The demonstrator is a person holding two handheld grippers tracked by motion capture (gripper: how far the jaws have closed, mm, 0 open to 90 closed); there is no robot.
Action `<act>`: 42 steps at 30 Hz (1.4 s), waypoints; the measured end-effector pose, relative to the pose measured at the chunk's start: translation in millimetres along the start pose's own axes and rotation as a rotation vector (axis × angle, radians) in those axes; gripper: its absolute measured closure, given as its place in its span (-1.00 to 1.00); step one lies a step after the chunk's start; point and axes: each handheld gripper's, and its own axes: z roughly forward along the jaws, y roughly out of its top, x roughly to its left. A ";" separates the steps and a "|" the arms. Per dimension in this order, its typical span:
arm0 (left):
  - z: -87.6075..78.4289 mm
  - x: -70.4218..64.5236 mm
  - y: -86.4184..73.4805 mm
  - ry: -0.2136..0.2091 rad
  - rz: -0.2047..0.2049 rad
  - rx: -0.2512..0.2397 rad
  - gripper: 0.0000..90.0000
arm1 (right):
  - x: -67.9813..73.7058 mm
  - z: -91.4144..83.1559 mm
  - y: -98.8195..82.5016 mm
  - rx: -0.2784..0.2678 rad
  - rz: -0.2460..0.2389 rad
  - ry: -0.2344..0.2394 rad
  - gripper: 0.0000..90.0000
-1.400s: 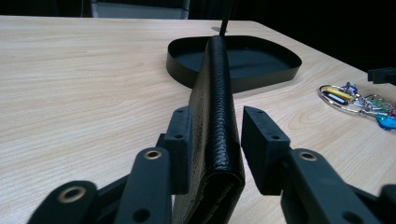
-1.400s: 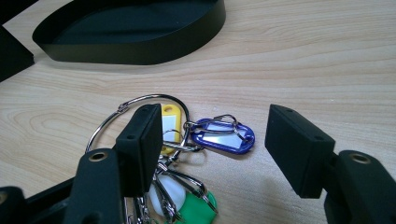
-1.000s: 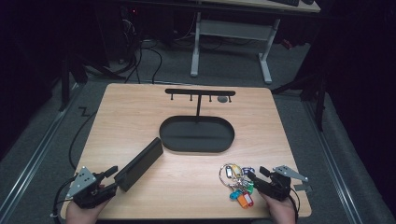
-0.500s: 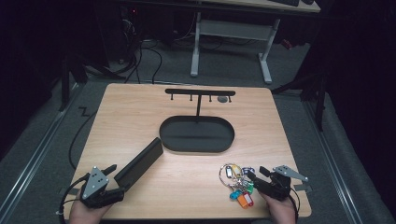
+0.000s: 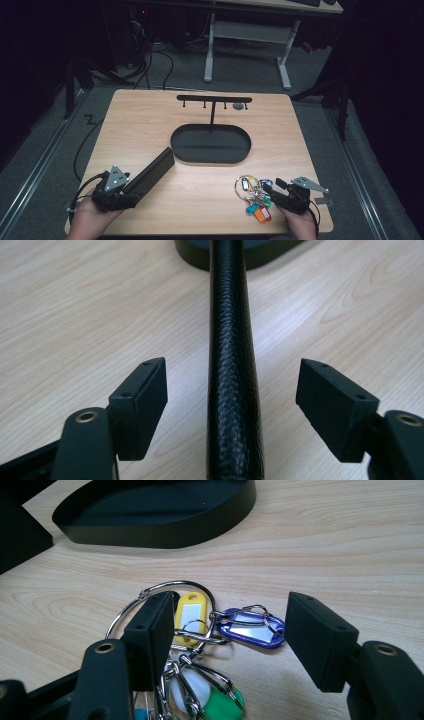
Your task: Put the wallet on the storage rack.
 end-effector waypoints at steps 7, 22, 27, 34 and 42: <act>3.2 3.3 19.4 -0.023 0.038 0.107 -0.25 | 0.9 0.6 0.8 0.002 0.004 0.008 -0.17; 17.9 12.7 49.2 -0.050 0.054 0.307 0.20 | 0.6 1.4 0.5 0.009 -0.002 0.020 -0.18; 22.0 10.3 50.2 -0.069 0.062 0.325 0.41 | 0.5 1.1 0.2 0.012 0.001 0.023 -0.18; 23.0 8.5 49.9 -0.054 0.100 0.324 0.57 | 0.3 1.3 0.5 0.012 -0.002 0.025 -0.18; 23.3 8.2 50.5 -0.046 0.114 0.324 0.62 | 0.6 1.3 0.5 0.011 -0.001 0.028 -0.18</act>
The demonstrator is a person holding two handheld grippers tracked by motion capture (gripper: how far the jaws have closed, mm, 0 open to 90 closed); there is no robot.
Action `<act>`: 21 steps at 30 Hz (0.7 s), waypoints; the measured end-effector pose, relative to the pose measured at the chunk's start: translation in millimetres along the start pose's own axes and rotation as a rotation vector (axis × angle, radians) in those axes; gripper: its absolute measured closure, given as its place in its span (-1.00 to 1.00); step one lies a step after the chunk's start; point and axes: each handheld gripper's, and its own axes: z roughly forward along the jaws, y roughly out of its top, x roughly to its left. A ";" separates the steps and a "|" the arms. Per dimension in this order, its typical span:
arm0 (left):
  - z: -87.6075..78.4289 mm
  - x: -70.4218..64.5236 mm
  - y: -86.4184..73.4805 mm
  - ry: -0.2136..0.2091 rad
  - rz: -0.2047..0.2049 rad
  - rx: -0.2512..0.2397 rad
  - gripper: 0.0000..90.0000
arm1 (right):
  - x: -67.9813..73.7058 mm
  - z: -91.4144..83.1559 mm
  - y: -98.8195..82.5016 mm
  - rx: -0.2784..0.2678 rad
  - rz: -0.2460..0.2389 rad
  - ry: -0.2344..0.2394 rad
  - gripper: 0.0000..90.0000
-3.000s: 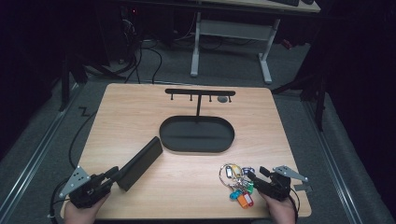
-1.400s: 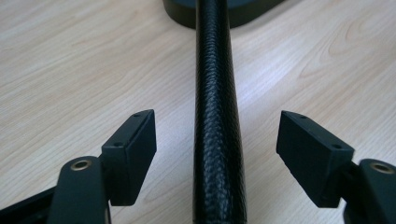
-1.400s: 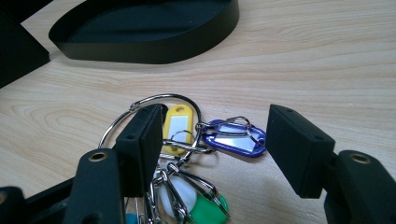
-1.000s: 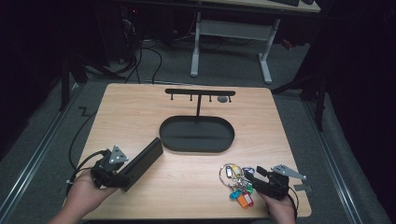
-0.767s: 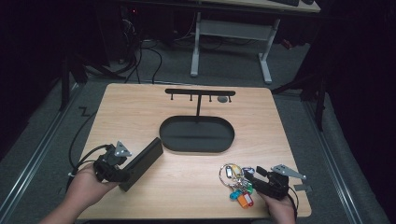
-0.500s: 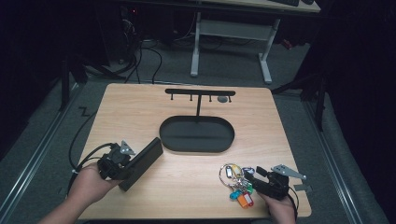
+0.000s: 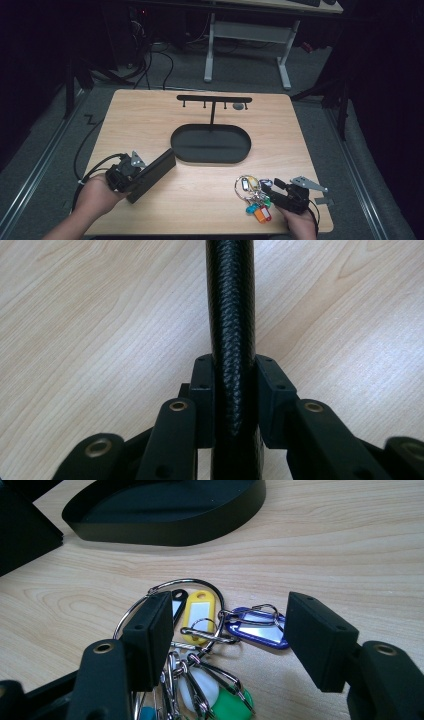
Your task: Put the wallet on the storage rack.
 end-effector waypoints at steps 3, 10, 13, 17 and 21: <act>-0.7 -1.7 0.2 -0.005 0.005 -0.002 0.63 | -0.3 0.3 -0.1 0.002 0.004 0.000 -0.18; -5.6 -1.3 -2.3 0.028 0.029 -0.042 0.65 | -1.5 0.0 -0.9 0.004 0.008 0.000 -0.18; -11.0 2.5 -2.2 0.035 0.033 -0.066 0.66 | -2.9 -3.5 -2.6 0.000 0.014 -0.007 -0.18; -18.7 2.1 2.0 0.074 0.080 -0.098 0.66 | -4.5 -8.9 -4.7 -0.007 0.028 -0.011 -0.17; -24.9 -0.8 9.6 0.092 0.130 -0.148 0.66 | -7.0 -10.3 -6.3 -0.010 0.032 -0.010 -0.17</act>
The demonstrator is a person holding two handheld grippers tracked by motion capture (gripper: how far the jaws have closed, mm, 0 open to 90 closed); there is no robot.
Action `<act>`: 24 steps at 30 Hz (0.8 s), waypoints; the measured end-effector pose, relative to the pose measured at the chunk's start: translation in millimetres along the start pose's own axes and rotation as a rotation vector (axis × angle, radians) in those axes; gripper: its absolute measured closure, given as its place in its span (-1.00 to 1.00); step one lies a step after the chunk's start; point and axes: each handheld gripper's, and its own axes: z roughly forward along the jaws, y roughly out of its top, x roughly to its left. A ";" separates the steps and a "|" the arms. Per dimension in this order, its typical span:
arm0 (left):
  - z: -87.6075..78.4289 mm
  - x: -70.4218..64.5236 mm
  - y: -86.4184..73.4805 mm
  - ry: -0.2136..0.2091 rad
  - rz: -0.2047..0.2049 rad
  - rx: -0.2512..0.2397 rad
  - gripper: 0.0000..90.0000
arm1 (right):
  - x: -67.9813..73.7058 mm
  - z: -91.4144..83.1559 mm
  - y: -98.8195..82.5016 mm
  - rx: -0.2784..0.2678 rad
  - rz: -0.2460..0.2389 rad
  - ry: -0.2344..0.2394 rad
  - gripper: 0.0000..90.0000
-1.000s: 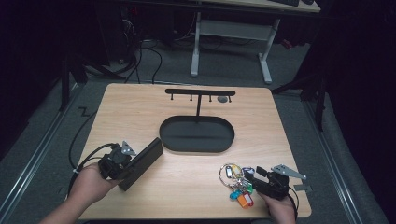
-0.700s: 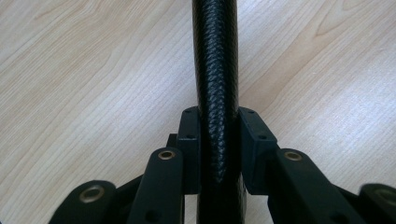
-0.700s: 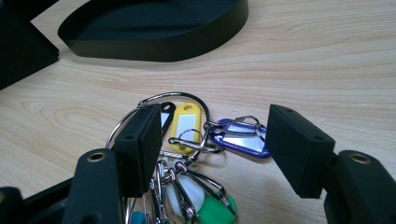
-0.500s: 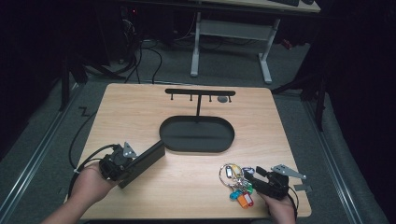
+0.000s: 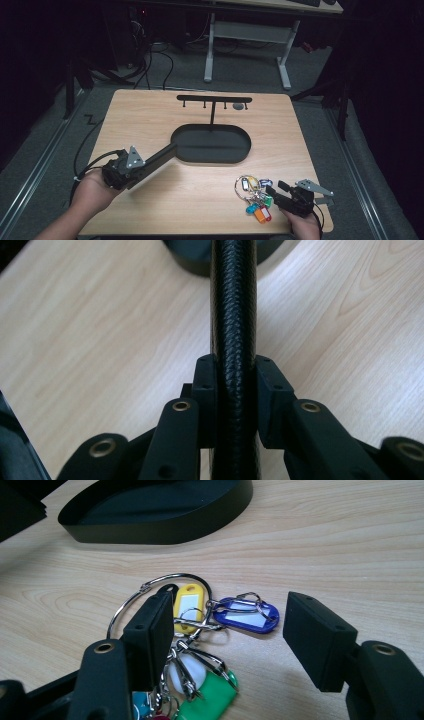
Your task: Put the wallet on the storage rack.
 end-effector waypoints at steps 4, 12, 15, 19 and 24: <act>-0.3 -4.4 13.1 0.026 0.046 -0.021 0.66 | -2.2 0.6 0.2 0.000 0.001 0.005 -0.17; 8.5 -11.5 42.4 0.032 0.141 -0.045 0.66 | 2.2 -3.9 -0.7 -0.004 -0.010 0.003 -0.16; 13.5 -12.1 54.7 0.037 0.169 -0.052 0.66 | 0.6 -6.2 -1.4 -0.010 -0.011 0.000 -0.16; 24.6 -12.0 71.8 0.047 0.220 -0.063 0.66 | -1.9 -8.4 -3.3 -0.012 0.004 -0.003 -0.16; 43.1 -11.6 95.2 0.054 0.277 -0.074 0.66 | -2.6 -12.1 -4.2 -0.016 0.010 -0.006 -0.16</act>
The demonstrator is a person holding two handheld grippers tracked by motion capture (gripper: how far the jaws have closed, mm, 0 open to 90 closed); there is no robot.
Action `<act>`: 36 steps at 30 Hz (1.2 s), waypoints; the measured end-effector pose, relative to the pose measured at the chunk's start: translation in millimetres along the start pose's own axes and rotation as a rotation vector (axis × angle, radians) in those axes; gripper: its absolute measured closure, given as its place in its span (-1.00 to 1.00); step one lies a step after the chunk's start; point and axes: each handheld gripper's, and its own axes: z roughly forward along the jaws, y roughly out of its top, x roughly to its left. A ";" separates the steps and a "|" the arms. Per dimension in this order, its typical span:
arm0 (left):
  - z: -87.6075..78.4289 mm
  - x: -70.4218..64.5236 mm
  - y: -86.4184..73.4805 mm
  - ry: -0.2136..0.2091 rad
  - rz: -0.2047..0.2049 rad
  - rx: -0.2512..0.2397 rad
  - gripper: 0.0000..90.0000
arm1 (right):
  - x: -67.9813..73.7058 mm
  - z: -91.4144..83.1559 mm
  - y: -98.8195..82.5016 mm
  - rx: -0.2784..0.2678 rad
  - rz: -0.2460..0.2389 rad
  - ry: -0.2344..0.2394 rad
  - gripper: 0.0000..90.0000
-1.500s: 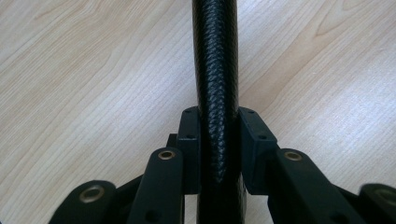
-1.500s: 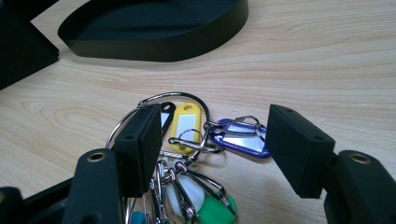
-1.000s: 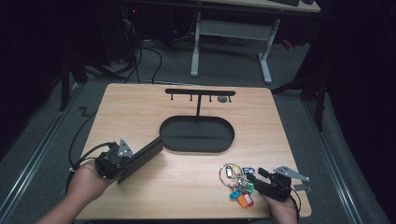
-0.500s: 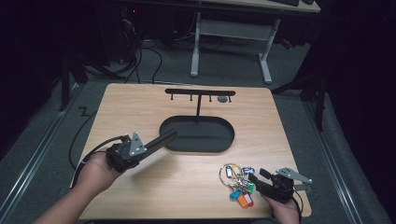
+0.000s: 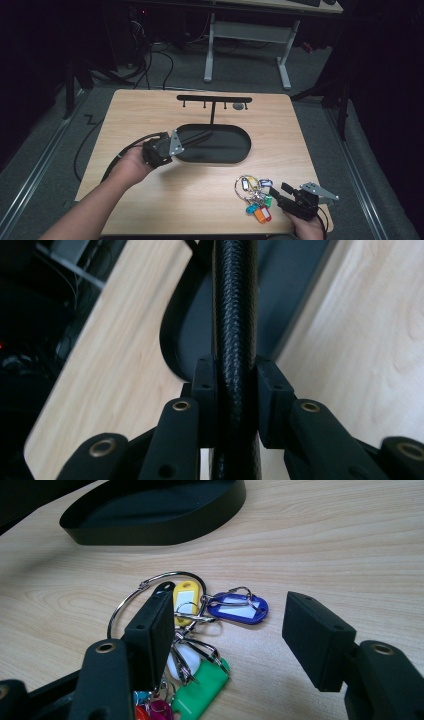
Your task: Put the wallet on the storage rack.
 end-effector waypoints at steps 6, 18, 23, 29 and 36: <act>25.6 2.8 20.4 -0.012 0.055 -0.002 0.66 | -0.7 -2.2 -1.4 -0.007 0.011 -0.005 -0.16; 71.8 12.1 45.5 -0.024 0.083 -0.034 0.66 | -3.9 -6.2 -3.2 -0.028 0.034 -0.008 -0.15; 85.9 11.3 50.8 -0.034 0.110 -0.028 0.66 | -5.1 -7.0 -4.4 -0.026 0.044 -0.007 -0.15; 97.3 12.2 51.8 -0.031 0.114 -0.026 0.66 | -6.3 -7.2 -5.4 -0.021 0.054 -0.005 -0.15; 105.9 13.7 49.4 -0.021 0.132 -0.015 0.66 | -8.3 -5.9 -6.2 -0.017 0.055 0.002 -0.15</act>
